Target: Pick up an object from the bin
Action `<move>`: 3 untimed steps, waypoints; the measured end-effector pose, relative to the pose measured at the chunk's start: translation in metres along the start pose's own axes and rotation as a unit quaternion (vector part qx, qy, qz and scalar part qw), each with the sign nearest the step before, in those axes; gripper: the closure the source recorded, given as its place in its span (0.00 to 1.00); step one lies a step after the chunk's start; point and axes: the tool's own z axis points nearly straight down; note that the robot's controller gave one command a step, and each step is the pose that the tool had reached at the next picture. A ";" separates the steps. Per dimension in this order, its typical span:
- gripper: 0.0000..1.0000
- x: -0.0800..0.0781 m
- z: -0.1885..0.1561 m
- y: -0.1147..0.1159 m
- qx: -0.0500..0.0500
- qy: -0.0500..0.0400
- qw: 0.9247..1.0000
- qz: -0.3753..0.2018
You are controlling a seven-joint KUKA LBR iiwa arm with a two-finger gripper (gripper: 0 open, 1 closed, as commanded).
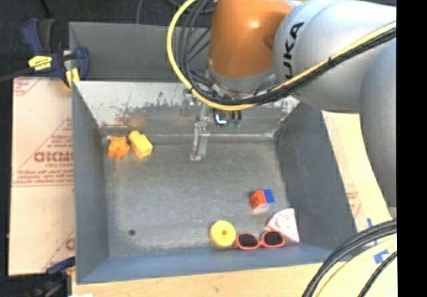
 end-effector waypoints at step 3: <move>0.00 -0.018 0.070 0.057 0.000 -0.002 0.995 0.096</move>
Offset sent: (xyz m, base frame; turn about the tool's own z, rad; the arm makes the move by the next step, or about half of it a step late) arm 0.0167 0.0489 -0.1545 -0.0199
